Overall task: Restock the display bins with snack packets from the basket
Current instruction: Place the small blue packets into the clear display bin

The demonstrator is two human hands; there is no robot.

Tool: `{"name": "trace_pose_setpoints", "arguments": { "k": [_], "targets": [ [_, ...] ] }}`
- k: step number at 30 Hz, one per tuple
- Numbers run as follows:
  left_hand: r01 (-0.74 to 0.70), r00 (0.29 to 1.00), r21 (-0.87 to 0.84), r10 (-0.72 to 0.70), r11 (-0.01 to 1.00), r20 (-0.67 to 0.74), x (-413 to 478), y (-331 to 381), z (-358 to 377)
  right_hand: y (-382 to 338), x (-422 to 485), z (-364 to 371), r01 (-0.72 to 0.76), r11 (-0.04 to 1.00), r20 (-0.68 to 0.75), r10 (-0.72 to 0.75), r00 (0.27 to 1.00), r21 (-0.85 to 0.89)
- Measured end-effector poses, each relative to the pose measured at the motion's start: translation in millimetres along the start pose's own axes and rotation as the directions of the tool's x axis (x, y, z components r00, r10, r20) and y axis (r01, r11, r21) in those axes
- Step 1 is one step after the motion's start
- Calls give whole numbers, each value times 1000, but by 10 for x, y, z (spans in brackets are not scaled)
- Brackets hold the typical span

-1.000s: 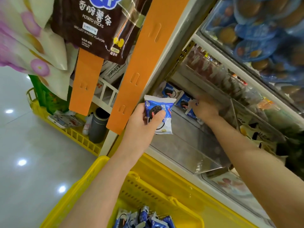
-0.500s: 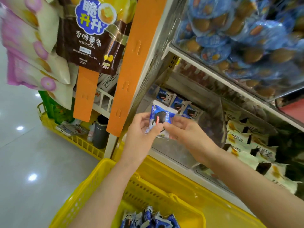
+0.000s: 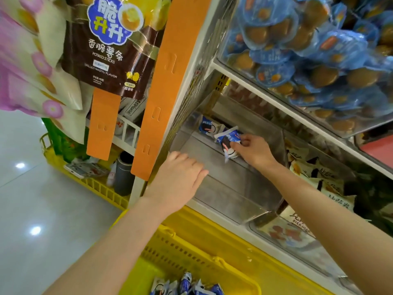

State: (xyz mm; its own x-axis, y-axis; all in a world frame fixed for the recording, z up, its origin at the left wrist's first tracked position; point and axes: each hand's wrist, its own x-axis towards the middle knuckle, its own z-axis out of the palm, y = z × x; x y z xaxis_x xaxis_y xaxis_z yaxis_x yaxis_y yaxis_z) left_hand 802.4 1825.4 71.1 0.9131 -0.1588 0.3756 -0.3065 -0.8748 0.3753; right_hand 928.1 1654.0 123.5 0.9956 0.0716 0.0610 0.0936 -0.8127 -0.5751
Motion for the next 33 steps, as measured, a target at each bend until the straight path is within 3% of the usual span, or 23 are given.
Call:
{"name": "trace_pose_setpoints", "arguments": {
  "k": [2,4,10,17,26,29,33],
  "targets": [
    [-31,1000,26,30,999,8,-10,-37,27,35,223,109,95,974,66,-83,994,-207],
    [-59,998,16,59,998,-32,-8,-105,45,48,418,230,155,939,126,-121,985,-307],
    [-119,982,32,122,992,-141,-24,-248,138,-34,861,558,230,919,134,-196,971,-321],
    [-131,978,46,137,990,-158,-1,-279,191,62,1121,746,180,946,88,-162,983,-269],
    [-109,986,-10,107,994,-125,-18,-243,145,-39,1007,698,308,807,136,-278,951,-504],
    [-95,991,-7,94,995,-92,-31,-215,92,-127,749,633,343,813,116,-329,937,-471],
    [-91,994,28,93,995,-57,-48,-190,38,-215,78,435,390,901,56,-387,921,-191]
  ]
}}
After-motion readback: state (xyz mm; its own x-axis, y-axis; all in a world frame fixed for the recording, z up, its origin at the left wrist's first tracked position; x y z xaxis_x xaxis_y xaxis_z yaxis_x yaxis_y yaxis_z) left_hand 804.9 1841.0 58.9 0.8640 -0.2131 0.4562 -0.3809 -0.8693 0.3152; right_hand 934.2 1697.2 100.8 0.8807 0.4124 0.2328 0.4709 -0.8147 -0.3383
